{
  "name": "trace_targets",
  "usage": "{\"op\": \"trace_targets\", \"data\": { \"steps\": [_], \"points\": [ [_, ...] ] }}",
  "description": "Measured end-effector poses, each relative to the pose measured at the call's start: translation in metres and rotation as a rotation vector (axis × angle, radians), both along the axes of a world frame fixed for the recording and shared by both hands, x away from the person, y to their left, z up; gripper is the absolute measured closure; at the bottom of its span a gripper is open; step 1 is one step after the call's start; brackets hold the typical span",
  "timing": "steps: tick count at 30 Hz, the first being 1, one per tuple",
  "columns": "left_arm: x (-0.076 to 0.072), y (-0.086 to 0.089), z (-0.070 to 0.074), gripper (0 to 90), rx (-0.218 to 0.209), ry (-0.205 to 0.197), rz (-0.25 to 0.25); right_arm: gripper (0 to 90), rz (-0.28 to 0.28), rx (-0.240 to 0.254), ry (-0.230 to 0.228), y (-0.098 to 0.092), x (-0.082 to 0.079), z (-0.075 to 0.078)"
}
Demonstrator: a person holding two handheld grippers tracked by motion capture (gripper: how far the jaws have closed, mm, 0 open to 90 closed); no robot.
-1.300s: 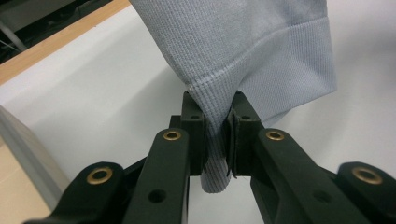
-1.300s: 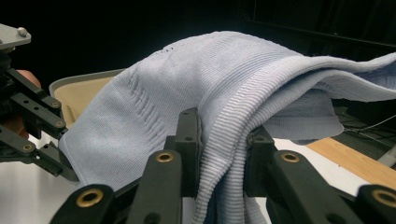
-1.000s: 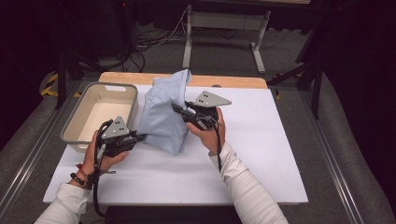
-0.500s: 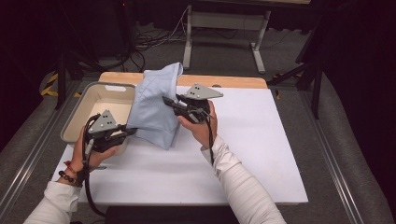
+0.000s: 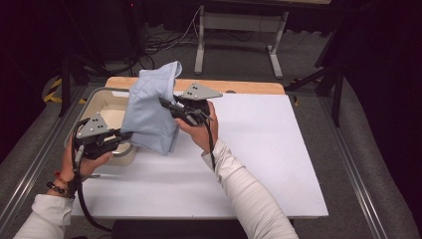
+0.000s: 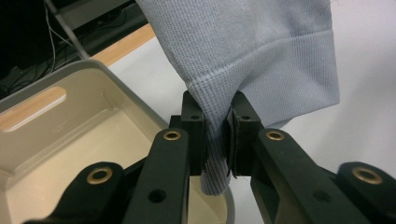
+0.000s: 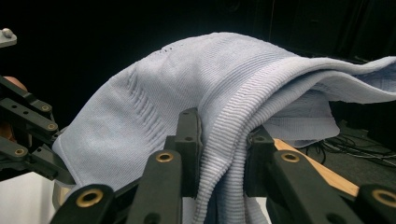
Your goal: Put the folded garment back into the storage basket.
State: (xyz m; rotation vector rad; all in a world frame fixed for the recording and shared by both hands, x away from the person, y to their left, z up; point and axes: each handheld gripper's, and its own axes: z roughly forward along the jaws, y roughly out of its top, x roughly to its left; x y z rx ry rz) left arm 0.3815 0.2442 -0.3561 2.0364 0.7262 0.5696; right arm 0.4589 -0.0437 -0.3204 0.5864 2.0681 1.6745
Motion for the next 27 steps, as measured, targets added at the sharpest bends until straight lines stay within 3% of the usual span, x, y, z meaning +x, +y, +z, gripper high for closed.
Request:
{"op": "trace_targets", "data": {
  "steps": [11,27],
  "points": [
    [-0.002,0.026,0.005,80.0,-0.021,-0.008,0.039,72.7,0.019,0.007,0.004,0.027,0.006,0.004],
    [-0.009,0.061,0.011,80.0,-0.014,-0.021,0.123,72.7,0.053,0.018,0.004,0.070,0.013,0.010]
  ]
}}
